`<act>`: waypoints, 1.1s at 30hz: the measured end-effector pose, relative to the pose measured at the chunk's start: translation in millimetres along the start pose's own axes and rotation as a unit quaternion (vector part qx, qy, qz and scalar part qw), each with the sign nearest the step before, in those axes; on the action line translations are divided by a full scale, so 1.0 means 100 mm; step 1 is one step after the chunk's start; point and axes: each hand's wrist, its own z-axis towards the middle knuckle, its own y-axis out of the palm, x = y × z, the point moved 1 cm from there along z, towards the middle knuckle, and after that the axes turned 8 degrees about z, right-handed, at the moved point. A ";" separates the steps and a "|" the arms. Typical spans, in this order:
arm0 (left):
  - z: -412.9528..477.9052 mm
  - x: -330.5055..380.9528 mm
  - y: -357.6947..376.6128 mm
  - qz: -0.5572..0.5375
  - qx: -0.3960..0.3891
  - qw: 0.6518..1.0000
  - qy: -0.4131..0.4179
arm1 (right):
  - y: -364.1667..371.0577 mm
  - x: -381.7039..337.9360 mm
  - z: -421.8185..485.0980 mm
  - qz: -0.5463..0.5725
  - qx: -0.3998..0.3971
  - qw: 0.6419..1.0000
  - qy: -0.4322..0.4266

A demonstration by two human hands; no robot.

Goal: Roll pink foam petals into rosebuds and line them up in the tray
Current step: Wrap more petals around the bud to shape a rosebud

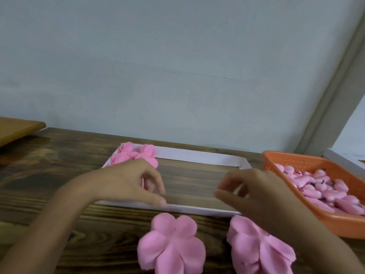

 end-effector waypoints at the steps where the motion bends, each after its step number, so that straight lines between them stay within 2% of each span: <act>1: -0.01 0.09 0.05 0.006 -0.047 0.999 0.015 | -0.09 0.14 -0.13 -0.008 0.027 0.999 0.020; 3: 0.00 0.22 0.18 0.039 -0.090 0.995 0.034 | -0.23 0.39 -0.38 -0.049 0.027 0.997 0.061; 6: 0.04 0.28 0.27 0.063 -0.072 0.994 0.048 | -0.26 0.65 -0.64 -0.091 -0.029 0.992 0.088; 9: 0.06 0.25 0.28 0.092 -0.040 0.995 0.009 | -0.27 0.75 -0.81 -0.080 -0.045 0.988 0.126; 13: 0.09 0.22 0.34 0.078 -0.063 0.995 0.021 | -0.67 1.46 -0.89 -0.076 0.130 0.975 0.161; 15: 0.10 0.20 0.33 0.070 -0.046 0.996 0.028 | -1.05 1.98 -0.83 -0.106 0.187 0.966 0.146; 16: 0.11 0.18 0.32 0.067 -0.033 0.997 0.029 | -1.21 2.16 -0.76 -0.123 0.190 0.963 0.148; 20: 0.12 0.11 0.27 0.053 -0.005 0.998 0.031 | -1.30 2.22 -0.31 -0.140 0.108 0.959 0.221; 25: 0.12 0.05 0.24 0.011 -0.030 0.998 0.050 | -0.99 2.03 0.11 -0.128 -0.023 0.973 0.189; 29: 0.13 0.07 0.24 -0.045 -0.042 0.995 0.075 | -0.89 2.10 0.31 -0.202 -0.131 0.952 0.192; 33: 0.16 0.05 0.24 -0.158 -0.052 0.985 0.045 | -0.90 2.24 0.42 -0.255 -0.126 0.940 0.190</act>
